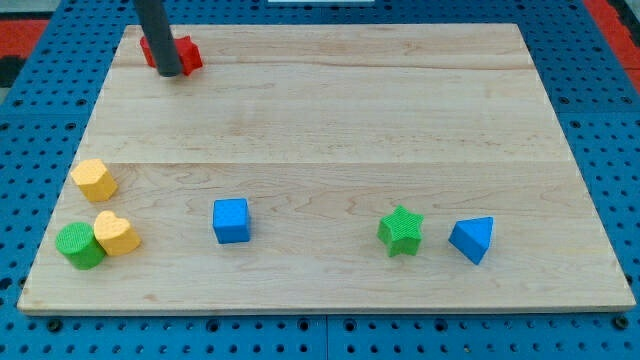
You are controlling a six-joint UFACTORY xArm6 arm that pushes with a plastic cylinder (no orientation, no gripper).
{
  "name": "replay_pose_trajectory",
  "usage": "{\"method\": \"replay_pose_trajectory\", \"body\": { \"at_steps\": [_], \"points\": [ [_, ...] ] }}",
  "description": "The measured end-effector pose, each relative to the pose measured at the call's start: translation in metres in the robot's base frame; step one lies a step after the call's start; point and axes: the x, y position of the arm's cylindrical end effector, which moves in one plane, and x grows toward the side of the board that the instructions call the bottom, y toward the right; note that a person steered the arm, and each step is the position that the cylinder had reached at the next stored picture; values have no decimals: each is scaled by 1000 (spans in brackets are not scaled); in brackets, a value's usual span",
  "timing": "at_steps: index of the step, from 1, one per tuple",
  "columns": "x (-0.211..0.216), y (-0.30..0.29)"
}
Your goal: Locate the arm diagonal top right to the blue cube
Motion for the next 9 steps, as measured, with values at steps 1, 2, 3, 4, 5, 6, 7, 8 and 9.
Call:
{"method": "replay_pose_trajectory", "body": {
  "at_steps": [1, 2, 3, 4, 5, 6, 7, 8, 9],
  "points": [
    [20, 13],
    [27, 13],
    [28, 13],
    [28, 12],
    [28, 12],
    [65, 27],
    [97, 95],
    [141, 153],
    [206, 180]
  ]
}}
